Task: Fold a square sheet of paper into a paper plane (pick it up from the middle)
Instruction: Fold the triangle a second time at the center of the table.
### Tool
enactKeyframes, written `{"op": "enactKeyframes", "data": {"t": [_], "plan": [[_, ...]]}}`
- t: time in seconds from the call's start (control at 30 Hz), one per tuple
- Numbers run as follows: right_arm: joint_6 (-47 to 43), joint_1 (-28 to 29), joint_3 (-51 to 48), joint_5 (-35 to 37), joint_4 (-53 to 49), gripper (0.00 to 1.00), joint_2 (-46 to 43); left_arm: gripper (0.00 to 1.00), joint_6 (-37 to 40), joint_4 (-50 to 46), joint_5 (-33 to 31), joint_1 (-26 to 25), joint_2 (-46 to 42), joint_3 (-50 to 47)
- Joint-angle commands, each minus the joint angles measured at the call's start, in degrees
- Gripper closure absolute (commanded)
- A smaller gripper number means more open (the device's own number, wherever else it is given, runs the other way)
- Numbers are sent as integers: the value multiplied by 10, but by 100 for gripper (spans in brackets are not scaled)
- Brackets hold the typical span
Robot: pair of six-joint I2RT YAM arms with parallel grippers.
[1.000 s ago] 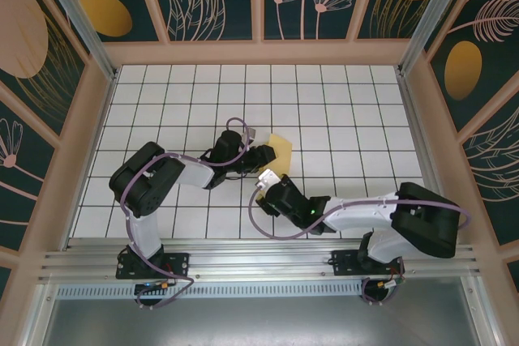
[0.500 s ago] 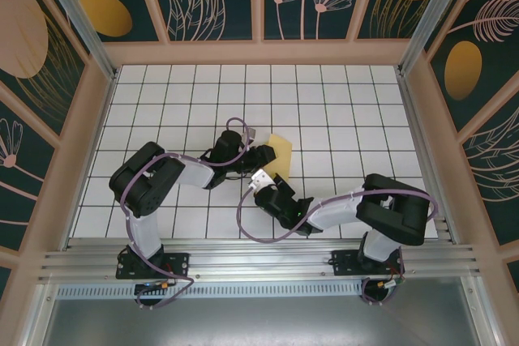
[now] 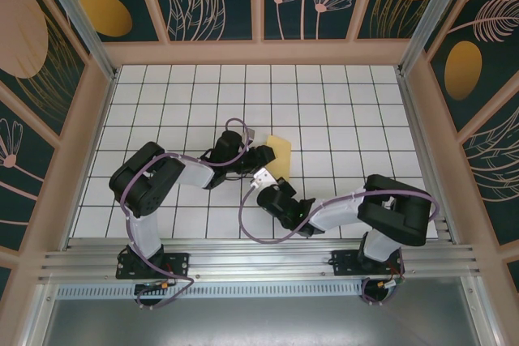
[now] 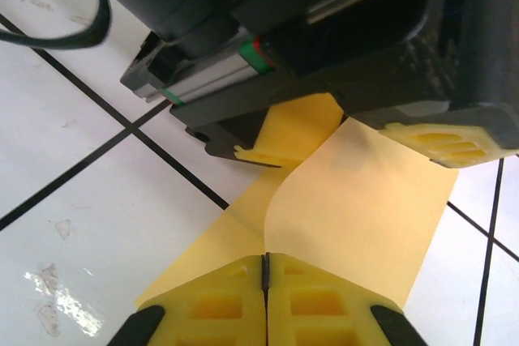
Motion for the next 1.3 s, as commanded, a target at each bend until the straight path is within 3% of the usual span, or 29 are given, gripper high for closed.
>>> {"op": "enactKeyframes", "data": {"t": [0.0, 0.2, 0.4, 0.63, 0.93, 1.13, 1.27], "plan": [[24, -10, -9, -19, -11, 100, -26, 52, 8, -8, -10, 3, -10, 1], [44, -45, -19, -80, -25, 100, -62, 51, 8, -20, -31, 4, -21, -4], [80, -120, -44, -269, -13, 100, -122, 45, 23, -91, -97, 5, -64, -9], [129, -202, -53, -424, -7, 100, -155, 43, 33, -153, -158, 6, -110, -12], [197, -285, -36, -604, -6, 100, -133, 44, 45, -183, -171, 5, -145, -23], [250, -296, -20, -650, 11, 100, -124, 44, 54, -206, -178, 5, -162, -29], [290, -295, -10, -637, 19, 100, -132, 45, 59, -223, -181, 6, -176, -25]]}}
